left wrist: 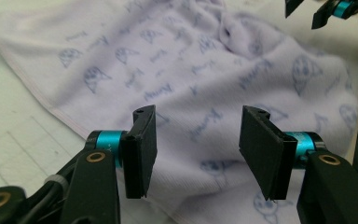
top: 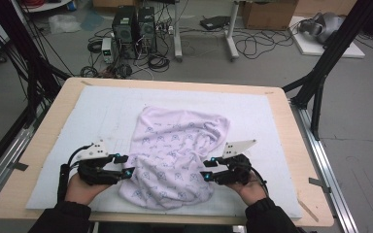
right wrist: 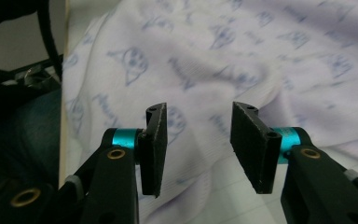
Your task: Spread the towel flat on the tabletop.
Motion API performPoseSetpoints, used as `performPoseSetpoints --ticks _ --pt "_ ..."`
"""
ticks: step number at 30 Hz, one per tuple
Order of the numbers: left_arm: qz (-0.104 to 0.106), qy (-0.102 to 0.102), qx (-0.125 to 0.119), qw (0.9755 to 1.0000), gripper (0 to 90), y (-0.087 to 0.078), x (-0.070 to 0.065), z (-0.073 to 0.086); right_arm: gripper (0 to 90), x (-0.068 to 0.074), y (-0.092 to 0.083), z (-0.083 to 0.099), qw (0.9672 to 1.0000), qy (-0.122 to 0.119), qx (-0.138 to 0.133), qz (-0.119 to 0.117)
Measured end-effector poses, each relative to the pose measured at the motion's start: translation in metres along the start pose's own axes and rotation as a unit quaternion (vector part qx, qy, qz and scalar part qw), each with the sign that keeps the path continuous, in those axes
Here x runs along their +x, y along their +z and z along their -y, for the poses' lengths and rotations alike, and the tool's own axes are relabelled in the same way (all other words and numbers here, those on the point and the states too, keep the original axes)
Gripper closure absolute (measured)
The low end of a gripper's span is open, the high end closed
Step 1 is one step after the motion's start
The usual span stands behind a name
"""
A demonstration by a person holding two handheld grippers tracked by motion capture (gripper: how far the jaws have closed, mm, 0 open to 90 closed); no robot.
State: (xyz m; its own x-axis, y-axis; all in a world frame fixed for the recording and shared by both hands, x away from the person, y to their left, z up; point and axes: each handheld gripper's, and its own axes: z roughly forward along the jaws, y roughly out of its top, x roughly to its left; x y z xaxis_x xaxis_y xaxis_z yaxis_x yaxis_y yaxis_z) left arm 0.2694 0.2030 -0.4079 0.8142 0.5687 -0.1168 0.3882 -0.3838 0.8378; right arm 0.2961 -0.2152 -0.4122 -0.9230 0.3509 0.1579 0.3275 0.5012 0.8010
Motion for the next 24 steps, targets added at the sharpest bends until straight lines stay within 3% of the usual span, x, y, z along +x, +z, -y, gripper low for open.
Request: performPoseSetpoints --ticks 1,5,8,11,13,16,20,24 --pt "-0.007 0.002 0.005 1.0000 46.5 0.001 -0.003 0.002 52.1 0.003 0.003 0.003 0.9999 -0.003 0.010 0.000" --pt "0.002 0.003 0.023 0.9997 46.6 0.011 -0.006 0.009 48.8 0.007 0.016 0.015 0.9994 -0.016 0.029 -0.004" --pt "0.003 0.001 0.057 0.9984 51.4 0.027 -0.007 0.017 61.8 0.006 0.024 0.017 0.9985 -0.021 0.049 -0.015" --pt "0.006 0.016 0.074 0.9971 74.1 0.036 -0.010 0.018 84.0 0.009 0.027 0.016 0.9967 -0.041 0.064 -0.030" --pt "0.015 0.015 0.078 0.9967 81.4 0.038 -0.010 0.015 85.7 0.009 0.027 0.015 0.9966 -0.036 0.063 -0.040" --pt "0.020 0.002 0.072 0.9972 85.1 0.037 -0.006 0.014 86.3 0.010 0.023 0.014 0.9968 -0.035 0.059 -0.042" --pt "0.008 0.006 0.047 0.9988 86.0 0.030 -0.006 0.002 86.5 0.008 0.005 0.005 0.9989 -0.026 0.023 -0.033" --pt "-0.016 0.003 0.018 0.9997 86.1 0.025 0.000 -0.019 86.7 -0.001 -0.017 -0.009 0.9996 -0.028 -0.003 0.004"
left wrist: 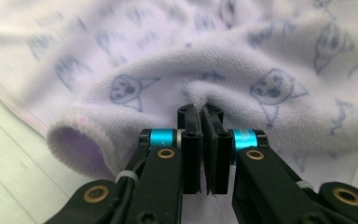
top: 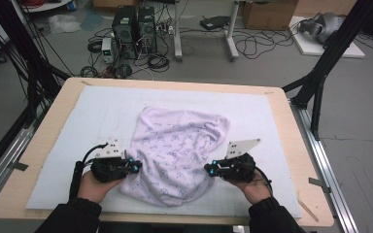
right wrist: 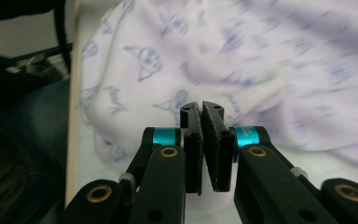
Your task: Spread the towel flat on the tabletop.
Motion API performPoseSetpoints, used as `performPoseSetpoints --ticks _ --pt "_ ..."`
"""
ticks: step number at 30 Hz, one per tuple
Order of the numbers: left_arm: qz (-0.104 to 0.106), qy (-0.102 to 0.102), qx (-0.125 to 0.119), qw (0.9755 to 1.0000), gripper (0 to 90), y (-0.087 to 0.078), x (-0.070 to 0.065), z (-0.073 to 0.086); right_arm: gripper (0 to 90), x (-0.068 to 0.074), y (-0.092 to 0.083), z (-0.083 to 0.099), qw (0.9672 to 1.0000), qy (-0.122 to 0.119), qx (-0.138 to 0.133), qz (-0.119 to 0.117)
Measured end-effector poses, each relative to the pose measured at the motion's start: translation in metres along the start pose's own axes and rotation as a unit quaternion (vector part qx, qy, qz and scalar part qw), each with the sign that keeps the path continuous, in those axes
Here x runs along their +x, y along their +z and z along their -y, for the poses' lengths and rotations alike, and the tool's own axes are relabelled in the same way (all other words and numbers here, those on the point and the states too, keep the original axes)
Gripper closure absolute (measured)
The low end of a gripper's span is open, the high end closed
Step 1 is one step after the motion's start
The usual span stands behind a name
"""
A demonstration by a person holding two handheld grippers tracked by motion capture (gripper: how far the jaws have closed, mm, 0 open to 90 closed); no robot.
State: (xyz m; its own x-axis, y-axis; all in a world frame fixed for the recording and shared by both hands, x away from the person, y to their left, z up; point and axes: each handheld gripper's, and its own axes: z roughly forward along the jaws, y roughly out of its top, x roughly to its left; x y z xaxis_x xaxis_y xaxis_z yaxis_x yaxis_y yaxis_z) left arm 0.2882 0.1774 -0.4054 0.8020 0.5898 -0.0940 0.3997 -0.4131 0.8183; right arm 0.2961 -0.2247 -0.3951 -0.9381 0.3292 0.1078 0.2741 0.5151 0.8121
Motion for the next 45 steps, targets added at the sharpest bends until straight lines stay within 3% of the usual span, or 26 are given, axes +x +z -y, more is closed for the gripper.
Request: performPoseSetpoints --ticks 3,5,8,10,13,16,19,22,26,29,32,36,39,41,45 --pt "-0.030 -0.011 -0.019 0.9993 86.1 0.002 0.011 -0.017 86.8 -0.015 -0.013 -0.010 0.9994 0.016 -0.010 0.030" --pt "-0.050 -0.020 -0.017 0.9984 86.1 0.010 0.022 -0.026 86.9 -0.029 -0.015 -0.014 0.9981 0.025 -0.005 0.057" --pt "-0.078 -0.033 -0.007 0.9964 86.1 0.026 0.039 -0.032 86.9 -0.054 -0.008 -0.015 0.9952 0.059 0.007 0.078" --pt "-0.083 -0.051 0.006 0.9953 86.1 0.038 0.050 -0.030 86.9 -0.068 0.002 -0.013 0.9930 0.080 0.015 0.085" --pt "-0.088 -0.055 0.036 0.9939 85.9 0.052 0.059 -0.024 86.8 -0.084 0.021 -0.004 0.9897 0.109 0.038 0.084" --pt "-0.083 -0.062 0.035 0.9940 84.0 0.054 0.063 -0.022 85.9 -0.093 0.034 0.003 0.9875 0.123 0.054 0.082" --pt "-0.088 -0.066 0.020 0.9937 69.6 0.044 0.061 -0.024 77.5 -0.090 0.029 0.001 0.9878 0.119 0.044 0.091" --pt "-0.086 -0.058 0.000 0.9946 64.7 0.025 0.057 -0.025 71.5 -0.083 0.014 -0.003 0.9886 0.105 0.026 0.104" --pt "-0.075 -0.046 -0.021 0.9959 57.9 0.002 0.048 -0.021 70.6 -0.067 -0.010 -0.008 0.9902 0.088 -0.008 0.109" --pt "-0.063 -0.036 -0.033 0.9969 56.9 -0.009 0.037 -0.013 70.4 -0.053 -0.017 -0.008 0.9933 0.069 -0.025 0.089" --pt "-0.049 -0.029 -0.030 0.9979 50.4 -0.010 0.025 -0.001 65.3 -0.037 -0.010 -0.001 0.9960 0.054 -0.021 0.068" --pt "-0.012 -0.021 -0.012 0.9996 45.5 -0.003 0.011 0.019 62.7 -0.022 0.004 0.012 0.9974 0.047 -0.023 0.049" --pt "-0.004 -0.005 0.018 0.9998 50.7 0.007 0.007 0.026 60.5 -0.018 0.020 0.018 0.9981 0.045 0.004 0.041" --pt "0.002 0.009 0.035 0.9993 61.1 0.014 0.005 0.027 57.4 -0.020 0.031 0.019 0.9979 0.045 0.021 0.041" --pt "-0.003 0.014 0.055 0.9984 60.8 0.028 0.006 0.022 58.4 -0.027 0.047 0.019 0.9973 0.042 0.033 0.051"
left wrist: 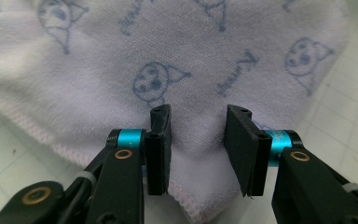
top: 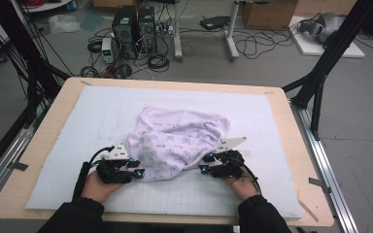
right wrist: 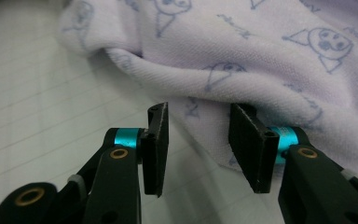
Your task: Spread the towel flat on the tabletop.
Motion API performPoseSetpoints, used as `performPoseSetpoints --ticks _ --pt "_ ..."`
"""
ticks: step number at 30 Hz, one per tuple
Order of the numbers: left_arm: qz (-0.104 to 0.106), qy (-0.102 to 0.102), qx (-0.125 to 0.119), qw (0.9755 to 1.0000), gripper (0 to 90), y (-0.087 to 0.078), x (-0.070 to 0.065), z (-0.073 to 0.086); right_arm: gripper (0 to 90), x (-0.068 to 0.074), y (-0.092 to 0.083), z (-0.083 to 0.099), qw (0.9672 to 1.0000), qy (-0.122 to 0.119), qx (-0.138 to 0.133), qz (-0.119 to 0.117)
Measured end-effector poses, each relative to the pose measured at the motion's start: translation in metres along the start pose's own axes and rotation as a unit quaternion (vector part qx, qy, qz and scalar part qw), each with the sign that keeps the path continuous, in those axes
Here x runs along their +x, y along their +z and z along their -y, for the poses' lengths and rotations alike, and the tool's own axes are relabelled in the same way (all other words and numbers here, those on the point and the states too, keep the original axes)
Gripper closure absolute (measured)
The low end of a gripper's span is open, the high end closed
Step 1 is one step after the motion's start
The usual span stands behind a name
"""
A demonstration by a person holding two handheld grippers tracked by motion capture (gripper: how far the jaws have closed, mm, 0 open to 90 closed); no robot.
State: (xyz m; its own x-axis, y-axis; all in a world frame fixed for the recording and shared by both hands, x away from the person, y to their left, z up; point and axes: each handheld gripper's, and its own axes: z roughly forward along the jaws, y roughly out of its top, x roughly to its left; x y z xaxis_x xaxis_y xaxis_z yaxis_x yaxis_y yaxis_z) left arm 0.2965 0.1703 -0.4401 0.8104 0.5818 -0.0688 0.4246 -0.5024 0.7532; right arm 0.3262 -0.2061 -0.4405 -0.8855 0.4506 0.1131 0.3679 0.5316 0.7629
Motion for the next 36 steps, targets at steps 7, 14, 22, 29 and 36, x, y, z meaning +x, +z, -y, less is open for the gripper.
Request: performPoseSetpoints --ticks 7,14,22,29,36 --pt "-0.009 -0.003 0.000 1.0000 79.0 0.008 0.002 -0.007 76.0 -0.005 0.011 -0.002 0.9996 -0.005 0.009 0.028" --pt "0.004 -0.019 -0.022 0.9996 85.2 -0.012 0.004 -0.008 83.7 -0.003 -0.006 -0.003 0.9999 -0.006 0.010 0.005" --pt "-0.004 -0.034 -0.069 0.9970 86.1 -0.045 0.006 -0.014 84.4 0.004 -0.057 -0.004 0.9994 -0.011 -0.034 -0.002" --pt "0.003 -0.036 -0.106 0.9937 86.2 -0.070 0.002 -0.022 85.1 0.013 -0.091 -0.010 0.9988 -0.019 -0.045 0.003" --pt "-0.029 -0.055 -0.112 0.9918 86.4 -0.060 0.016 -0.031 85.4 -0.004 -0.103 -0.012 0.9987 -0.010 -0.038 0.034"
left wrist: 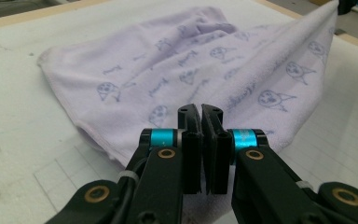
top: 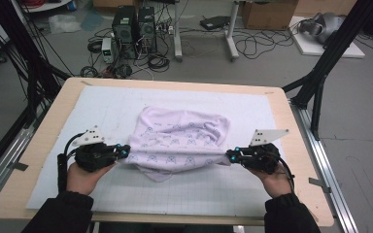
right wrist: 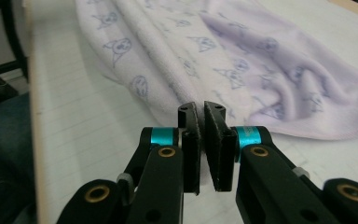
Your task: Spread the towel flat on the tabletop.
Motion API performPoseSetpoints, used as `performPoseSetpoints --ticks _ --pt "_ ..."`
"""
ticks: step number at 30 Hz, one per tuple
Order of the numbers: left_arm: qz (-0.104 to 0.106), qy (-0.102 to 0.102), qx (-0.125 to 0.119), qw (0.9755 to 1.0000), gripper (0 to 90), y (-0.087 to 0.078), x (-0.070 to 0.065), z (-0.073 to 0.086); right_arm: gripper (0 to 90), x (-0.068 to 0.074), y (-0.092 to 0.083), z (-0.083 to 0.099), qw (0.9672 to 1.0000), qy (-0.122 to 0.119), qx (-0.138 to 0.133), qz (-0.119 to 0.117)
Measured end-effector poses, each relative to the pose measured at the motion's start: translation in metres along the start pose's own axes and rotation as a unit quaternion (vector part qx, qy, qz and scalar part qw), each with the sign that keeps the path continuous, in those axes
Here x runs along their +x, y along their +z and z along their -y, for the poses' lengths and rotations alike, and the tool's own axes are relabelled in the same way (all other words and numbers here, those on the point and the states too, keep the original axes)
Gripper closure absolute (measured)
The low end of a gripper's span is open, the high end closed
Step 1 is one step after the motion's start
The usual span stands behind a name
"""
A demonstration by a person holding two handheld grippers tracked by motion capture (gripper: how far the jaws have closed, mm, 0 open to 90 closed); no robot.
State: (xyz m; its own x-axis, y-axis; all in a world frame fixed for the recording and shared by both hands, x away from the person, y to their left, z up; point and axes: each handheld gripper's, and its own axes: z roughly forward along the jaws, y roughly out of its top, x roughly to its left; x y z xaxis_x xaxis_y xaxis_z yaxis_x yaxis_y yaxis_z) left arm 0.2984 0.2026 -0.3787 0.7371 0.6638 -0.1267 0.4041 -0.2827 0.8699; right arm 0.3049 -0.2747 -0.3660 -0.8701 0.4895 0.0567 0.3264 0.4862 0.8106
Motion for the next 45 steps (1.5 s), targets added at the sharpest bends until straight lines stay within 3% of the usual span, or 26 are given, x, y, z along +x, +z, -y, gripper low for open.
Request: performPoseSetpoints --ticks 3,7,10,13,16,18,21,23,26,28,30,33,34,35,37,38,40,42,45 --pt "-0.033 -0.006 0.008 0.9994 86.3 0.025 0.010 -0.009 85.3 -0.015 0.020 -0.003 0.9992 0.005 0.030 0.024" --pt "-0.059 -0.024 0.032 0.9975 86.3 0.057 0.029 -0.011 85.3 -0.042 0.042 0.000 0.9974 0.045 0.044 0.035" --pt "-0.069 -0.039 0.050 0.9956 86.2 0.077 0.038 -0.008 84.5 -0.060 0.055 0.007 0.9950 0.077 0.048 0.041" --pt "-0.068 -0.046 0.060 0.9948 83.6 0.084 0.043 -0.004 79.9 -0.066 0.063 0.010 0.9936 0.093 0.052 0.037" --pt "-0.066 -0.036 0.056 0.9956 71.6 0.073 0.041 -0.006 73.7 -0.062 0.058 0.009 0.9943 0.084 0.049 0.043" --pt "-0.063 -0.032 0.045 0.9965 61.8 0.062 0.038 -0.008 72.3 -0.057 0.049 0.008 0.9956 0.076 0.032 0.046" --pt "-0.060 -0.024 0.019 0.9978 56.5 0.042 0.030 -0.006 72.2 -0.045 0.035 0.008 0.9968 0.065 -0.007 0.046" --pt "-0.058 -0.018 0.014 0.9980 56.2 0.033 0.025 -0.003 71.9 -0.033 0.032 0.009 0.9979 0.053 -0.013 0.036" --pt "-0.026 -0.023 0.004 0.9994 57.8 0.026 0.016 0.008 69.5 -0.017 0.037 0.013 0.9992 0.029 -0.015 0.022" --pt "-0.003 -0.030 0.007 0.9995 60.8 0.030 0.009 0.017 68.4 -0.012 0.047 0.013 0.9996 0.025 -0.005 0.012" --pt "0.004 -0.016 0.035 0.9993 59.7 0.044 0.000 0.023 65.9 -0.010 0.060 0.010 0.9997 0.020 0.005 0.009" --pt "0.014 -0.010 0.064 0.9978 48.1 0.065 -0.010 0.025 59.3 -0.010 0.078 0.005 0.9997 0.024 0.011 0.000" --pt "0.012 -0.005 0.070 0.9975 44.7 0.069 -0.011 0.025 57.2 -0.010 0.087 0.004 0.9996 0.017 0.022 0.009" --pt "0.006 0.007 0.072 0.9974 45.1 0.075 -0.013 0.025 55.3 -0.011 0.092 0.003 0.9994 0.014 0.027 0.013" --pt "-0.010 0.010 0.074 0.9972 52.9 0.082 -0.013 0.024 55.9 -0.013 0.102 0.003 0.9991 0.016 0.028 0.028" --pt "-0.009 0.013 0.073 0.9972 64.6 0.083 -0.012 0.024 60.5 -0.015 0.106 0.003 0.9990 0.021 0.025 0.029" --pt "-0.004 0.009 0.067 0.9977 77.3 0.084 -0.009 0.024 70.8 -0.019 0.108 0.003 0.9991 0.030 0.021 0.022" --pt "0.000 0.009 0.068 0.9977 80.7 0.083 -0.007 0.024 82.3 -0.021 0.105 0.003 0.9993 0.030 0.019 0.013" --pt "0.008 0.013 0.065 0.9978 81.6 0.075 -0.010 0.022 86.1 -0.021 0.098 0.003 0.9993 0.034 0.014 -0.002"
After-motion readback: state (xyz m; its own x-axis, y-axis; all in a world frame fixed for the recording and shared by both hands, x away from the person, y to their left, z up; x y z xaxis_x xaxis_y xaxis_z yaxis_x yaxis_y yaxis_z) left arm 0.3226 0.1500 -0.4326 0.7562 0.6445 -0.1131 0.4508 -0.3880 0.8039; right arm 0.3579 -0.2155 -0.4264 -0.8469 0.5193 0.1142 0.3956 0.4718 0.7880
